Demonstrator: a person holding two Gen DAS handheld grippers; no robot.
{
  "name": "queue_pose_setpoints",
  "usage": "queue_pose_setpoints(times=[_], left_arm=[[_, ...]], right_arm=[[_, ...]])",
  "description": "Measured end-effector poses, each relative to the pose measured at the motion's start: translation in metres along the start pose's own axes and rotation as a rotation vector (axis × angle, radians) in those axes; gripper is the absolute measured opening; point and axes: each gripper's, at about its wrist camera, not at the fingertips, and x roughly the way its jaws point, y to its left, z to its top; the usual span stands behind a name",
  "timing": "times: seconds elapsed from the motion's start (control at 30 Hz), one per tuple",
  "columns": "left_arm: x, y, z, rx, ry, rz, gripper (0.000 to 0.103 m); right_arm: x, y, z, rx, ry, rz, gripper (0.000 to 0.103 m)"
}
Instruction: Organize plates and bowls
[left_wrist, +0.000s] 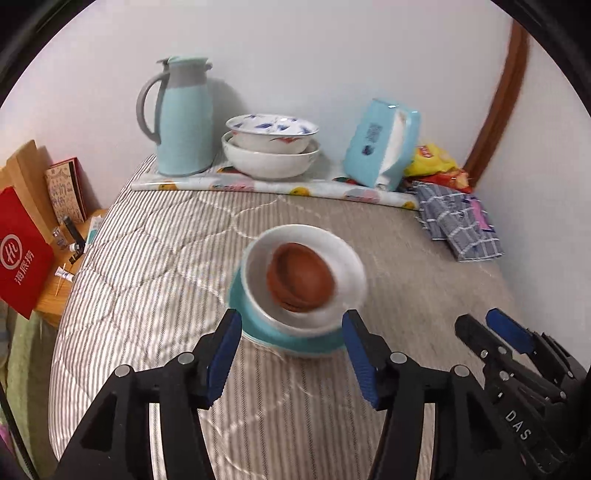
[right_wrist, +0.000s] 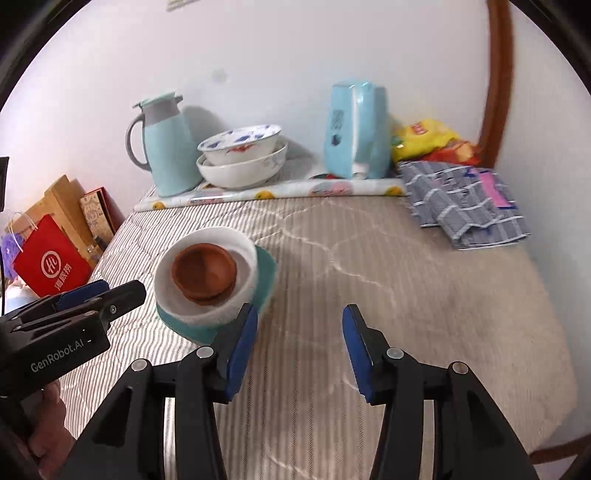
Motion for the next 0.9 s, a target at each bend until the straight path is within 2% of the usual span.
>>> queue_pose_setpoints(times=[0.1, 0.17, 0.27, 0.33, 0.4, 0.5, 0.6, 0.9], left_arm=[[-0.013, -0.013, -0.008, 0.007, -0.018, -0.004, 0.059], [-0.022, -0.022, -0.015, 0.013, -0.03, -0.017, 0.065], [-0.036, -0.034, -0.025, 0.022, -0.05, -0.026, 0.067], [-0.045, -0.042, -0.031, 0.028, -0.062, -0.024, 0.068], [-0.052, -0.049, -0.036, 0.032, -0.071, -0.023, 0.07], [-0.063, -0.058, -0.042, 0.04, -0.086, -0.008, 0.082], [-0.07, -0.065, -0.047, 0.052, -0.091, 0.017, 0.087], [-0.081, -0.081, -0.059, 0.081, -0.101, 0.033, 0.088]], right_arm=[[-0.02, -0.015, -0.009, 0.016, -0.022, -0.017, 0.048], [-0.033, -0.027, -0.015, 0.038, -0.024, -0.015, 0.048], [-0.049, -0.043, -0.026, 0.063, -0.038, -0.024, 0.048], [-0.061, -0.051, -0.032, 0.069, -0.047, -0.036, 0.054], [-0.074, -0.055, -0.037, 0.062, -0.073, -0.051, 0.072], [-0.089, -0.062, -0.044, 0.063, -0.099, -0.064, 0.086], [-0.096, -0.074, -0.051, 0.099, -0.1, -0.052, 0.09], [-0.107, -0.086, -0.065, 0.098, -0.089, -0.093, 0.09]])
